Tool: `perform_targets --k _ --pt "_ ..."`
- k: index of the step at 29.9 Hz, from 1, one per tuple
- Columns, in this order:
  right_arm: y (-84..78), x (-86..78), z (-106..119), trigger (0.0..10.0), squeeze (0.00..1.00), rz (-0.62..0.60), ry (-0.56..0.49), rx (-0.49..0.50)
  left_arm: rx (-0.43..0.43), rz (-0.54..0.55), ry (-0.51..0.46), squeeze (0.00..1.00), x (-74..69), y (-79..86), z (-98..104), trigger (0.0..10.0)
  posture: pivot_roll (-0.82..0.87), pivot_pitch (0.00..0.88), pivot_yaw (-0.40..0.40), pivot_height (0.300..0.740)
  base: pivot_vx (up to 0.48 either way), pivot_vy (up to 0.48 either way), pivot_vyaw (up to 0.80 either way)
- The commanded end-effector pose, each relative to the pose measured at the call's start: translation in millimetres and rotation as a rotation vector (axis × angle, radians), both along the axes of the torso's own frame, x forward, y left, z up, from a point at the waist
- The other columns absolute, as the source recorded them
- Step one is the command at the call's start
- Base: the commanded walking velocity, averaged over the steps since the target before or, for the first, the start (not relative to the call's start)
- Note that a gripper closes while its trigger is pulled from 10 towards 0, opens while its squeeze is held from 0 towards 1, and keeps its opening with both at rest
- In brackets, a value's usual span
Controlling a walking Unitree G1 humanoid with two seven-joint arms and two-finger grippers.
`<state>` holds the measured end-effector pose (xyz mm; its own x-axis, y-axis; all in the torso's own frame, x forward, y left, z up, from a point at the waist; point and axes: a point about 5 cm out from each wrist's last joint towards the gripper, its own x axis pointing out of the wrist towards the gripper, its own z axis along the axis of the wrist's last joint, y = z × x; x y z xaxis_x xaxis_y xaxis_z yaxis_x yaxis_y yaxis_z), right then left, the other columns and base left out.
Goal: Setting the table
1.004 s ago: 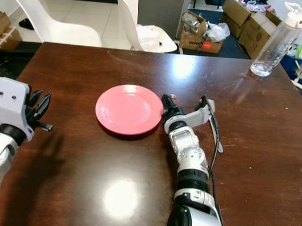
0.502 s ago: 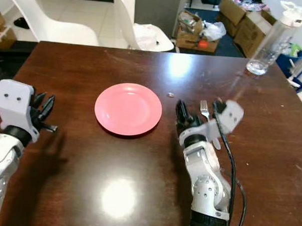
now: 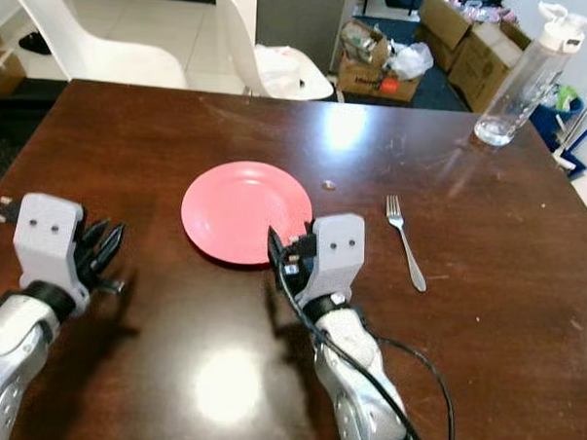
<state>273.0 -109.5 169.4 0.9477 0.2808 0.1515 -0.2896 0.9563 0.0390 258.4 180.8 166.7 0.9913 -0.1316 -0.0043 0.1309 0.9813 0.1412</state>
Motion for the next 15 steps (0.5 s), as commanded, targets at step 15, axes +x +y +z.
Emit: perform_targets --k 15 --pt "-3.6 9.1 3 10.0 0.0 -0.082 -0.052 0.023 -0.043 0.008 0.019 0.0 0.0 -11.4 -7 10.0 0.02 0.056 0.05 0.74 0.0 0.0 0.0"
